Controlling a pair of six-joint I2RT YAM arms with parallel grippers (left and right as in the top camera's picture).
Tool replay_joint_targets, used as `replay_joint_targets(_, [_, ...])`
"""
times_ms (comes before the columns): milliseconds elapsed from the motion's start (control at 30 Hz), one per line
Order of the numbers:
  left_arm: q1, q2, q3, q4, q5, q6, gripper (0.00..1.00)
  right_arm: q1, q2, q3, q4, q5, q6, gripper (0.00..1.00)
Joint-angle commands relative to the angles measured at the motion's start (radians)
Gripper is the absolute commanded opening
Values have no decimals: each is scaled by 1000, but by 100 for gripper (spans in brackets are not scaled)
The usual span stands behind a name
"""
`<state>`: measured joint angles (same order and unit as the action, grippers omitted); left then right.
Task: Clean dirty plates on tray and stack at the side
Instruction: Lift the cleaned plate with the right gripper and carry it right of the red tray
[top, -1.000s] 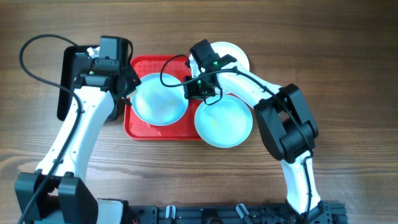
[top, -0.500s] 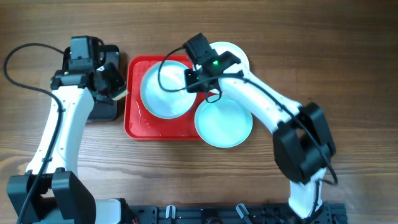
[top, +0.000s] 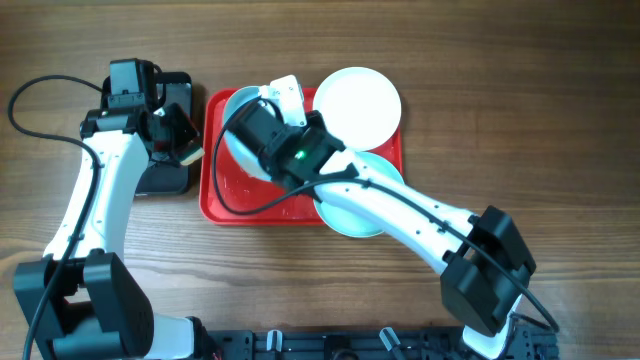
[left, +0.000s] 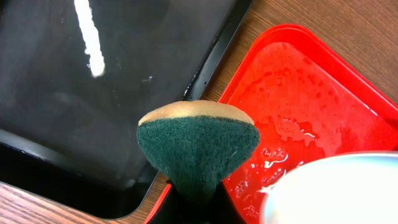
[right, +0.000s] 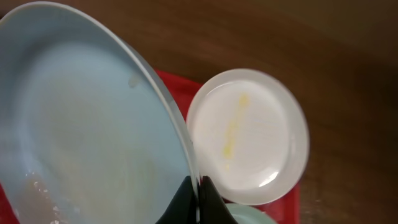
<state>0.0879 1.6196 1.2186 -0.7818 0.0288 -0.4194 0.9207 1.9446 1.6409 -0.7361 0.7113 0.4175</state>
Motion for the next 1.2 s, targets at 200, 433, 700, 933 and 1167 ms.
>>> replay_joint_targets(200, [7,6,5,2,13,23,4,72,-11,16,130,404,-251,4])
replay_joint_targets(433, [7,6,5,-2,13,19,4,94,-11,16,208,557,-389,4])
replay_joint_targets(700, [7,6,5,-3,13,19,4,104,-11,16,311,581,-524,4])
replay_joint_targets(933, [7,6,5,-5,13,19,4,104,-11,16,314,580,-520,4])
replay_joint_targets(1167, [7,6,5,-6,13,19,4,98,-11,3,220,438,-379,4])
